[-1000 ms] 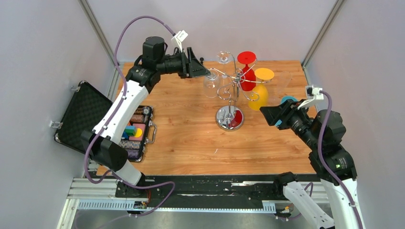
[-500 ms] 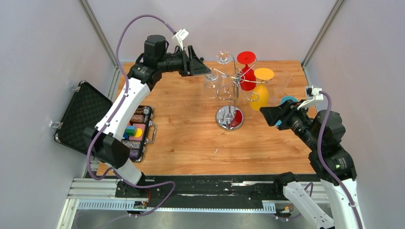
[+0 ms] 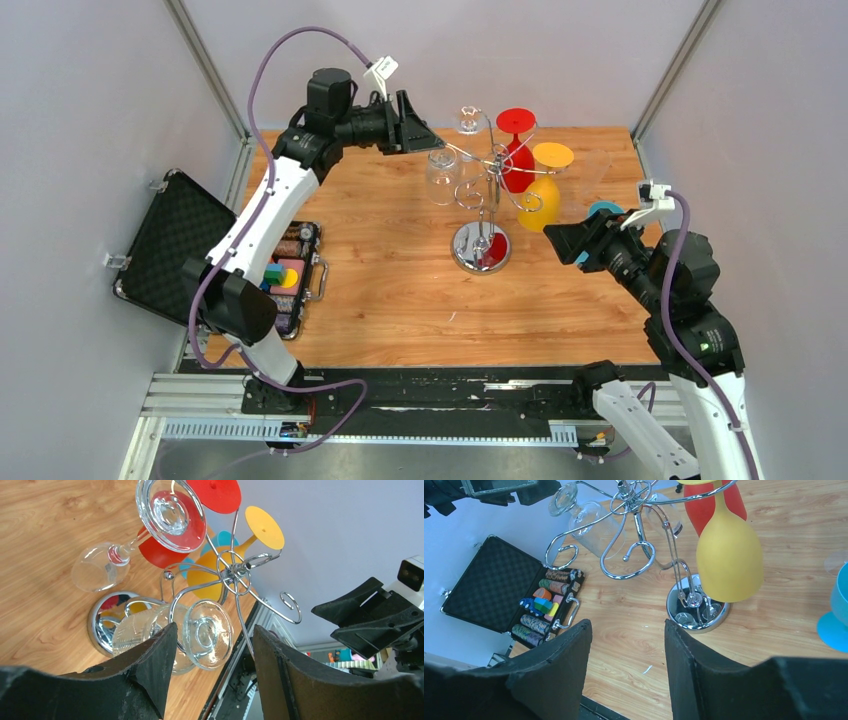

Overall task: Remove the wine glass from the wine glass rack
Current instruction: Pick up the wine glass from the wine rack.

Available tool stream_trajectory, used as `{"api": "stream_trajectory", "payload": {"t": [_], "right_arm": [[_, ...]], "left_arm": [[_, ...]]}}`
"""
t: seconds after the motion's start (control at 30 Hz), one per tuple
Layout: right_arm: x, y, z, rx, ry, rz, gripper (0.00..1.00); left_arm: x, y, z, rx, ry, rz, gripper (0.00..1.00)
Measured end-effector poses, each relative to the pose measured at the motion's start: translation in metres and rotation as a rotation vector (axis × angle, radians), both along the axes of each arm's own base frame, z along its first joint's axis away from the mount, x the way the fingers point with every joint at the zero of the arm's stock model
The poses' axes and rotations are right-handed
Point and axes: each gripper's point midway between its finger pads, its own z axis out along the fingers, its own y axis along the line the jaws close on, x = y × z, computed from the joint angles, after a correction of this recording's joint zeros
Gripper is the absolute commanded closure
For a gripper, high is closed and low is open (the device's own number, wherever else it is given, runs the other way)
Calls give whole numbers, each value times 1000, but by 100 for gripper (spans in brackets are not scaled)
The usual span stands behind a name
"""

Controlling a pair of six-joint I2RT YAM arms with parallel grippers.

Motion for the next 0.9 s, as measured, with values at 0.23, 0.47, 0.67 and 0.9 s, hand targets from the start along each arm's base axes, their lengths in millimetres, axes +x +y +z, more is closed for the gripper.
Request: {"api": "stream_trajectory", "payload": {"t": [0.23, 0.47, 0.67, 0.9], "right_arm": [[1, -1, -3, -7, 4, -5, 46], [1, -1, -3, -12, 2, -5, 45], [1, -1, -4, -13, 2, -4, 45], [1, -1, -4, -13, 3, -4, 45]], "left_arm": [[2, 0, -3, 4, 7, 2, 37], [3, 0, -6, 8, 17, 1, 38], [2, 0, -7, 12, 23, 1, 38], [0, 0, -10, 20, 32, -1, 38]]}}
